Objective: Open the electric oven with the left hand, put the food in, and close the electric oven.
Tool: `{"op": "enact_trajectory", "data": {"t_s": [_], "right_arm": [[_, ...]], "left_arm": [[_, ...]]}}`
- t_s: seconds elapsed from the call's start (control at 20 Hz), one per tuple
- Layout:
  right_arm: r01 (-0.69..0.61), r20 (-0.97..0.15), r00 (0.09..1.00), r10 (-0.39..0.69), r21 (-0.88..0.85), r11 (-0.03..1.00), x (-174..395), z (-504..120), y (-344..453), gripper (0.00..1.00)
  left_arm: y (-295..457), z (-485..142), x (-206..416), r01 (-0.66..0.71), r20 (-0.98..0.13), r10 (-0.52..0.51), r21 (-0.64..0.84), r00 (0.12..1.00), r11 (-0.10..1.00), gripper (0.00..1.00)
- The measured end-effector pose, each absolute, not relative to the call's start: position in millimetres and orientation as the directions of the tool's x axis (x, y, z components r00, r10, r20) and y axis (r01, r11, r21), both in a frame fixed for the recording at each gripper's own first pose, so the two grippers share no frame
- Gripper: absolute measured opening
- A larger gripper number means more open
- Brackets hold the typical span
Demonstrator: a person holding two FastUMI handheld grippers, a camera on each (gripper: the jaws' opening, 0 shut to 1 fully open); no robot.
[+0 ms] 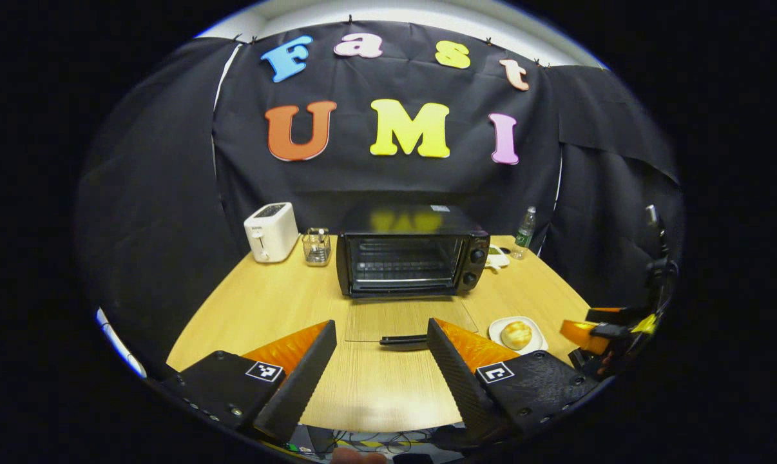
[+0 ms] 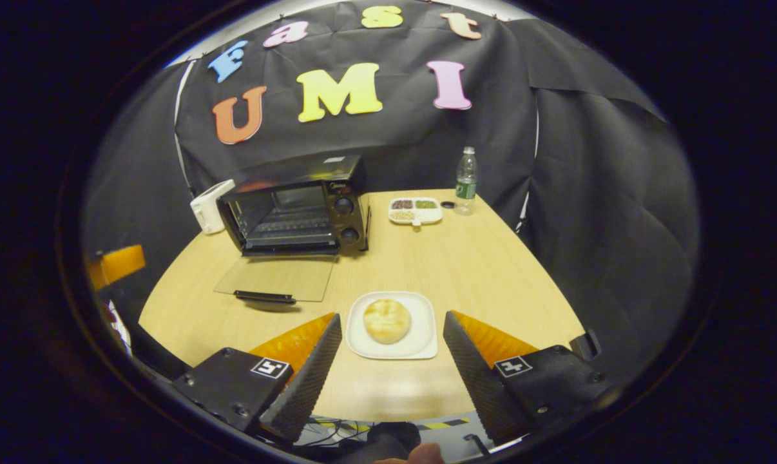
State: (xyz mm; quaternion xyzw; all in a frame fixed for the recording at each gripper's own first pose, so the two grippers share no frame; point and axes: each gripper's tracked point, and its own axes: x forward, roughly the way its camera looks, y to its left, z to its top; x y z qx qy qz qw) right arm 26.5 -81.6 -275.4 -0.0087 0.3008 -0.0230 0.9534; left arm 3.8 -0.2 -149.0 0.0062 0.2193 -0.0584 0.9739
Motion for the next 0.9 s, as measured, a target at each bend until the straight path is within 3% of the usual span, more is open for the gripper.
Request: {"op": "enact_trajectory", "data": {"t_s": [0.4,0.65,0.9], "right_arm": [[0.041,-0.690,0.720,-0.074,-0.064,0.997,63.0,-350.4,-81.0,0.98],[0.019,-0.732,0.675,-0.091,-0.107,0.994,81.6,-382.1,-95.6,0.98],[0.005,-0.752,0.657,-0.049,-0.061,0.998,91.4,-402.8,-101.3,0.98]], "left_arm": [[6.5,-84.5,-10.0,0.134,-0.277,-0.122,0.025,0.953,0.991,0.93],[18.6,-64.9,6.9,0.035,-0.241,-0.030,0.017,0.970,0.999,0.93],[21.9,-67.2,25.6,-0.075,-0.273,0.070,-0.005,0.959,0.997,0.93]]}}
